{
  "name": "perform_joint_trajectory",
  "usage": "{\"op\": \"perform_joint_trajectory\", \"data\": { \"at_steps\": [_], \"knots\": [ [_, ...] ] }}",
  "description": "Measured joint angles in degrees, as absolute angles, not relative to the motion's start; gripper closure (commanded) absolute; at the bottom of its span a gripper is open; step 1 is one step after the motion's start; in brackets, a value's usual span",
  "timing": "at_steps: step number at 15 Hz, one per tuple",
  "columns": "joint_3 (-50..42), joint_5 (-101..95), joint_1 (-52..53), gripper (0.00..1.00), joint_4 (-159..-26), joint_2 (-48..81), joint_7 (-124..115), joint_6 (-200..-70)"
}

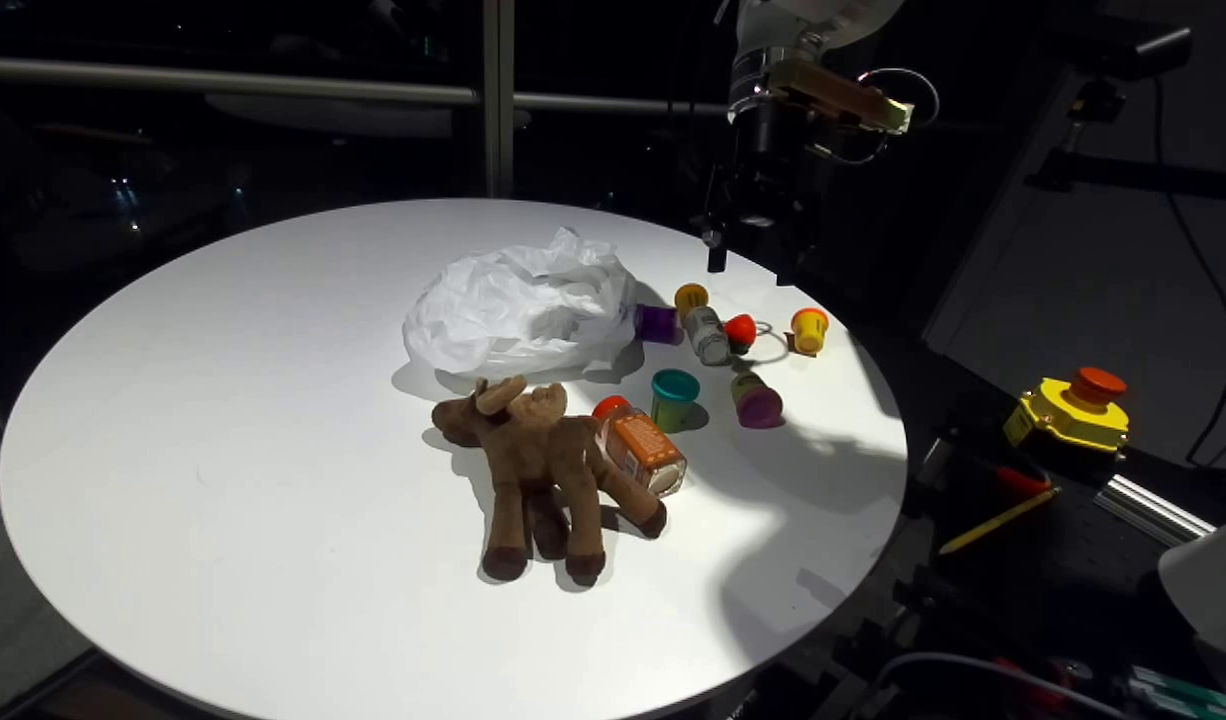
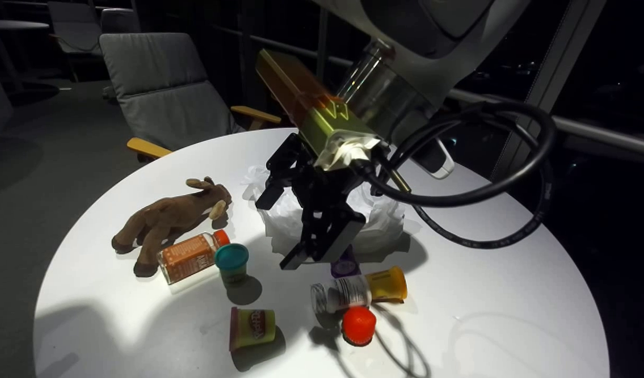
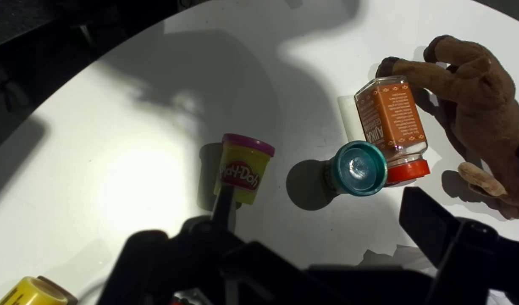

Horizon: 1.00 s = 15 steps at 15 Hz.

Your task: Put the objects on the table in the plastic bag

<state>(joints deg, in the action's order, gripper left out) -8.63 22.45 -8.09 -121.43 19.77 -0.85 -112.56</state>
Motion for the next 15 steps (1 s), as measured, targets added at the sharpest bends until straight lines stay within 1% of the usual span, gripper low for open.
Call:
{"op": "perform_joint_trajectory", "data": {
  "at_steps": [6,12,15],
  "knots": [
    [-8.63,22.45,-8.10,0.00,-121.44,19.88,-0.88,-113.24],
    [-8.71,22.69,-9.11,0.00,-121.21,20.99,-2.50,-126.09],
    [-8.69,22.68,-9.26,0.00,-121.05,23.46,-4.44,-129.94]
  ]
}}
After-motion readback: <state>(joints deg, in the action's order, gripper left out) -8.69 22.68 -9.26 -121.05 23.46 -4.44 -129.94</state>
